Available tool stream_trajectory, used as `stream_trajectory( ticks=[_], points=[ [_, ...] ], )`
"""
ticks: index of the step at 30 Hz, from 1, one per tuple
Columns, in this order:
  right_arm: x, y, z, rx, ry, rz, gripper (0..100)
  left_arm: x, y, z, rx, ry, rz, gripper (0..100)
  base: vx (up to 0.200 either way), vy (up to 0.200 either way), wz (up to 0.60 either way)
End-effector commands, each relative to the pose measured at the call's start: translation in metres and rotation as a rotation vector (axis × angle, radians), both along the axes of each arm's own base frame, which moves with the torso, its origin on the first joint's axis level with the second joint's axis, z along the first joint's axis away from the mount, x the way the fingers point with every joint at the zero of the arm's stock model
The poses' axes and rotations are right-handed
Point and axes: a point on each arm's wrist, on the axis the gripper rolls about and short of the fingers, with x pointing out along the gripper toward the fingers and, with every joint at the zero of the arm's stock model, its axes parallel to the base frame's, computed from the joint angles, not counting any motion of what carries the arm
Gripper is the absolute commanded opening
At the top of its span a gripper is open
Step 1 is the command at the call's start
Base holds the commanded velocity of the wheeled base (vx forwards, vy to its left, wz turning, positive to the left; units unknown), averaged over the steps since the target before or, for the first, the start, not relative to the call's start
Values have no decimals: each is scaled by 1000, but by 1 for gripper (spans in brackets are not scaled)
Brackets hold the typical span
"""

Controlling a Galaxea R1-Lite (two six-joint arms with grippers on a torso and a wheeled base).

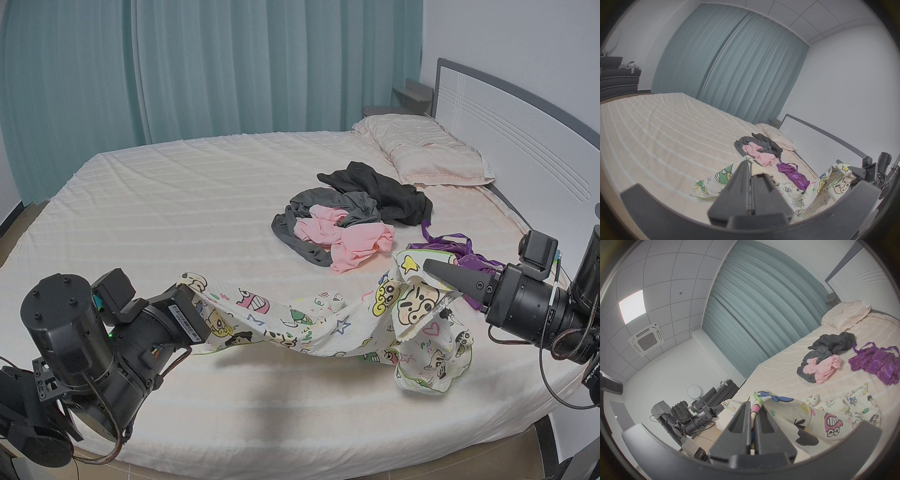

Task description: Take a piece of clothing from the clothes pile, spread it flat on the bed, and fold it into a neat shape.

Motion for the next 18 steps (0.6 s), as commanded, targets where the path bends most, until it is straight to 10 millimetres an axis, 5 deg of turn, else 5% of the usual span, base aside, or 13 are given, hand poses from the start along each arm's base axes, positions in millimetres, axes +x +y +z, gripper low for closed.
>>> stream_trajectory(
  ticks=[1, 18],
  points=[
    [-1, -1, 2, 3, -7, 1, 0, 0, 0, 0, -1, 0, -1, 0, 0, 200, 0],
    [-2, -3, 8, 18, -30, -5, 0, -2, 2, 1, -5, -3, -1, 0, 0, 200, 0]
  ],
)
